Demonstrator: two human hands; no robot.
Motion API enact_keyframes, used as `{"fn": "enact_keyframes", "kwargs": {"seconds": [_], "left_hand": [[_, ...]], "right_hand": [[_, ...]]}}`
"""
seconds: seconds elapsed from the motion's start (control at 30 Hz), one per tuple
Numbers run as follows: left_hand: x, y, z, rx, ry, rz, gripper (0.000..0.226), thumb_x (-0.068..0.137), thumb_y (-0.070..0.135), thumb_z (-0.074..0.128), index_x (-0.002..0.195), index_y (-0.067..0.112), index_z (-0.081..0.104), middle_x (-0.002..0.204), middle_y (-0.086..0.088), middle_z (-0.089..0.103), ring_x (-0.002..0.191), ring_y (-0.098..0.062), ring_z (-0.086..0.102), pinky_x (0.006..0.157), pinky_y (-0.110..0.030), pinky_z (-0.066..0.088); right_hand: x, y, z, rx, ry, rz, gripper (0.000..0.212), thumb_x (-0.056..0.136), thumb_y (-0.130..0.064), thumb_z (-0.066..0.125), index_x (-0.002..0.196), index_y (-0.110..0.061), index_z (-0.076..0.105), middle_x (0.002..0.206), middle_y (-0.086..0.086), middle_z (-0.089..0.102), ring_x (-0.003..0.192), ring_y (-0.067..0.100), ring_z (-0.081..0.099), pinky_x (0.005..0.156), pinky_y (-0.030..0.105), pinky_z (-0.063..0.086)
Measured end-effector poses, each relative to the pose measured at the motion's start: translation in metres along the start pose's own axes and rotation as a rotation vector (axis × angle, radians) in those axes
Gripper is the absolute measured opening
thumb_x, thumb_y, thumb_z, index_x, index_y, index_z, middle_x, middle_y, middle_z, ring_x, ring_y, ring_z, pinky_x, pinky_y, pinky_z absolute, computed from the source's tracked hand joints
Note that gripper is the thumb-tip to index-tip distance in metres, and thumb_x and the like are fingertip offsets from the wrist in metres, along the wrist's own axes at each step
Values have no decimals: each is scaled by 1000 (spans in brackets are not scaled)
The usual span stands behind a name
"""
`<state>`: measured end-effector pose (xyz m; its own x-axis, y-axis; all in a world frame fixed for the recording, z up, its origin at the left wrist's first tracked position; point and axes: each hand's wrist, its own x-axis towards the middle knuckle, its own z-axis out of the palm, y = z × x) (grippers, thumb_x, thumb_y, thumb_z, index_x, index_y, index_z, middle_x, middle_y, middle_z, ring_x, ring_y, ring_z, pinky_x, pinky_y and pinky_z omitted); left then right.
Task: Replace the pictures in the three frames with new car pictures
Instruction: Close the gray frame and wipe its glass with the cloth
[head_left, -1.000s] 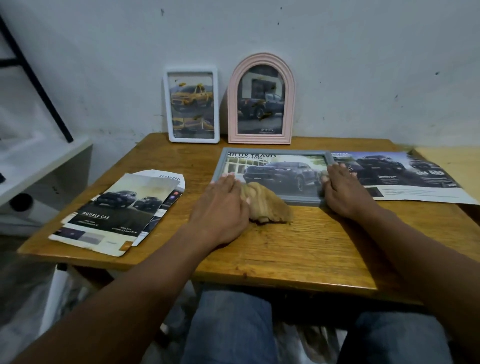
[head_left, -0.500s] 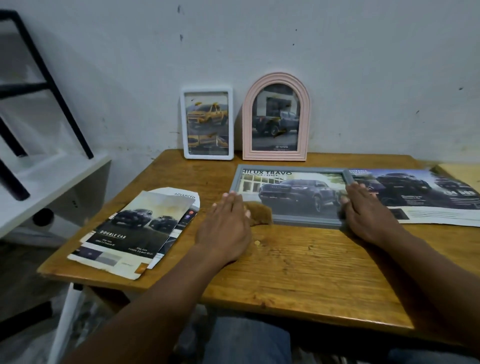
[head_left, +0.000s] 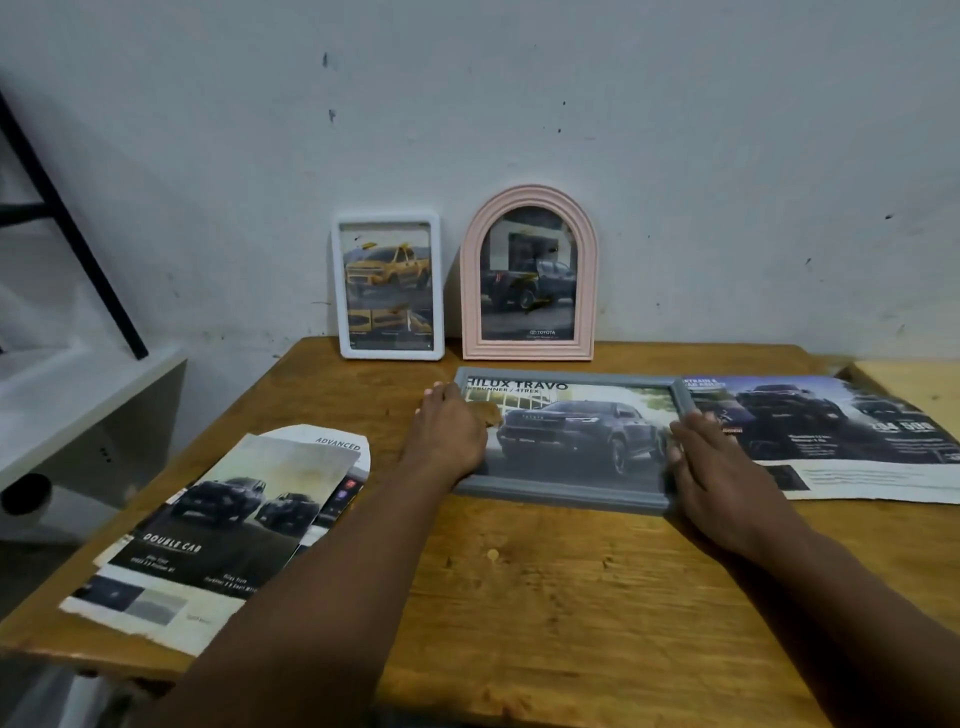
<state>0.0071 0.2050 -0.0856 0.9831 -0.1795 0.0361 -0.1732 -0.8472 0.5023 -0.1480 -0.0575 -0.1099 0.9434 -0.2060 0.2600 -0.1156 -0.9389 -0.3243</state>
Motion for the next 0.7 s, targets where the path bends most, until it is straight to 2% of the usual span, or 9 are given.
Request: {"fn": "enact_keyframes", "kwargs": {"seconds": [0.1,0.2,0.3,0.4,0.43,0.5,0.6,0.7], "left_hand": [[22,3,2,-1,-5,11,59,99,15,53,154,4,33,160,-16,35,145,-33,35,116,-49,37],[40,8,1,-20,-27,26,58,99,15,53,153,8,33,158,-14,37,143,-32,38,114,-50,39],[52,9,3,-38,-27,64,57,98,15,55,152,11,36,156,-11,41,141,-30,41,111,-51,42],[52,9,2,-54,-24,95,57,99,14,52,153,12,35,155,-10,42,140,-29,42,112,-49,42],[50,9,2,-37,-34,107,59,99,14,53,154,11,33,157,-11,41,141,-29,41,113,-48,41],[40,6,2,26,-59,113,67,100,16,56,158,6,24,162,-14,32,145,-31,36,116,-46,37],[18,2,2,77,-58,108,75,101,17,56,160,4,12,164,-17,27,146,-34,34,115,-44,35],[7,-2,-4,67,-71,92,71,102,20,53,160,5,15,162,-18,28,142,-35,37,112,-46,38]], "right_hand": [[-1,0,1,-2,41,-19,47,103,-26,40,144,-3,46,152,18,39,146,30,27,114,44,28],[-2,2,0,4,-1,16,53,103,-34,35,151,-11,37,161,11,27,151,23,18,117,39,24],[-2,4,-3,24,-39,20,65,99,-49,19,155,-17,29,164,6,21,151,19,16,116,37,27],[-4,7,-7,27,-76,4,66,98,-50,21,158,-22,19,165,3,15,151,16,14,115,37,28],[-5,8,-8,40,-84,-4,63,100,-47,27,158,-23,17,165,3,16,151,17,15,115,39,30],[-6,9,-13,77,-94,-24,64,101,-38,41,158,-25,16,163,4,24,146,24,30,109,42,37],[-13,11,-22,59,-86,-85,65,97,-36,44,157,-26,20,157,8,37,134,30,48,100,38,44],[-18,17,-29,57,-138,-112,68,97,-27,52,155,-31,18,151,9,46,117,20,56,88,28,43]]}}
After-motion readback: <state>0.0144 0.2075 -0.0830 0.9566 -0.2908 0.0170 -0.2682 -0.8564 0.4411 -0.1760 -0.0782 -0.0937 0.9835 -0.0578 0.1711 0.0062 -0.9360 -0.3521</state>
